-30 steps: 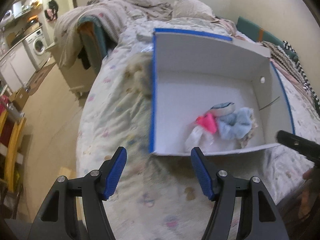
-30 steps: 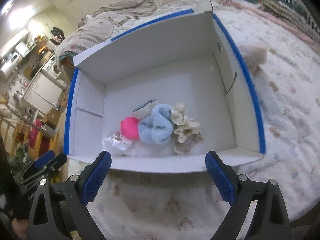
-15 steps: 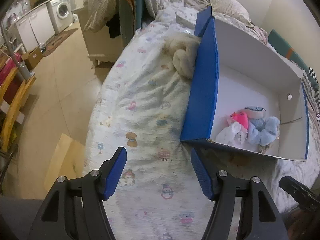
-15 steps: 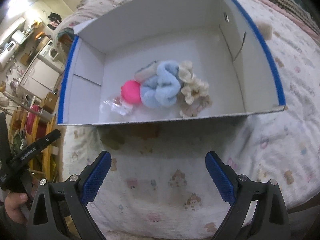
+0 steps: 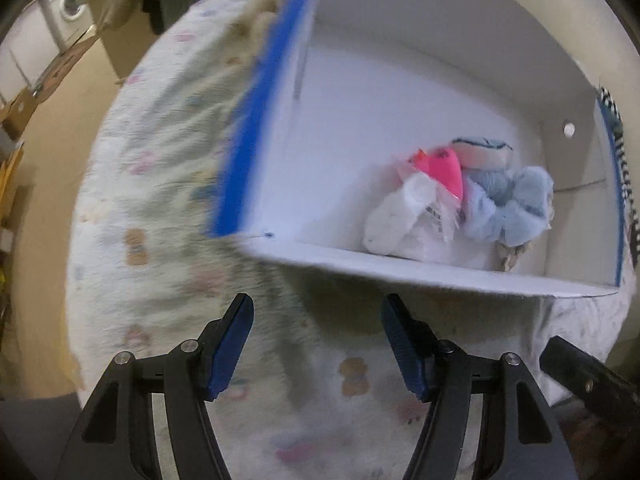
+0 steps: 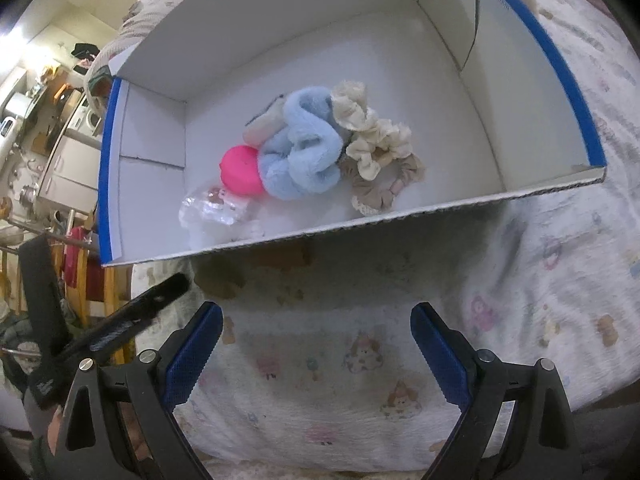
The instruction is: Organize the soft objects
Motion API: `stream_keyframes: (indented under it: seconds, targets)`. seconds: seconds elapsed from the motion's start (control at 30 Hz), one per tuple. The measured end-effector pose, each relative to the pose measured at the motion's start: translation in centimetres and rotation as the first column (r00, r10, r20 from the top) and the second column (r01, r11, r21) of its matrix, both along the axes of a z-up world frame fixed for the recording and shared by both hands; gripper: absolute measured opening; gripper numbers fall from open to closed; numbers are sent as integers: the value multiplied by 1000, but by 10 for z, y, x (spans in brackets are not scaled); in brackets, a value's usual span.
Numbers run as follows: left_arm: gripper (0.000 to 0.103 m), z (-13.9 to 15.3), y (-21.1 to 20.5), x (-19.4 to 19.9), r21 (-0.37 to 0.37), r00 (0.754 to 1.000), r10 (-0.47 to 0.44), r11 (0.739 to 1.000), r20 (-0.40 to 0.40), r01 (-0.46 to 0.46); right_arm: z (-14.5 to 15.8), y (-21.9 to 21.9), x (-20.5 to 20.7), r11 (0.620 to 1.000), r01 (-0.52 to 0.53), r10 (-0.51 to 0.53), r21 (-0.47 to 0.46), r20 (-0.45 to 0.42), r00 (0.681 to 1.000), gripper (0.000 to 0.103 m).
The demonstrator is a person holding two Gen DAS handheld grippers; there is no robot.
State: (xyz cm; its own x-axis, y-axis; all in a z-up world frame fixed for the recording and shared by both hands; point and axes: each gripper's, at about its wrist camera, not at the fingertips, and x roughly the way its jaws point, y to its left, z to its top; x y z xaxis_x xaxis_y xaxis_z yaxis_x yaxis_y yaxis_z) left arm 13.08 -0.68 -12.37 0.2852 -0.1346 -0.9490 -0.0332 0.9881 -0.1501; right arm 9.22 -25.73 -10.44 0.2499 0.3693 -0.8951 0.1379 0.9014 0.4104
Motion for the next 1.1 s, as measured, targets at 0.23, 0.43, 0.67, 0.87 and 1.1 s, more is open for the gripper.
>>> stream_keyframes:
  seconds: [0.23,0.43,0.67,0.87,1.1]
  targets:
    - [54,-27,-18,18,-28,998,-4,1000,-65,2,-8,-3,1,1000,-12,12,-16,-19,1000,101]
    - [16,-32,-25,24,-71,998,-16,997,-60,12,-8,-8,1,1000,-3,3,-12,-24,1000,101]
    - [8,-20,-18,14,-136,998,-11,991,-57,3,-12,3,4,999,-29,28,-33,-33,999,101]
    - [7,18,2,-9,-185,1000,4,983,-14,-7,-19,14,3,995,-57,53,-77,-42,998,101]
    - [7,59,46,-41,-146,994,76,987,77,-64,-25,43,4,981,-121,122,-149,-2,993,98]
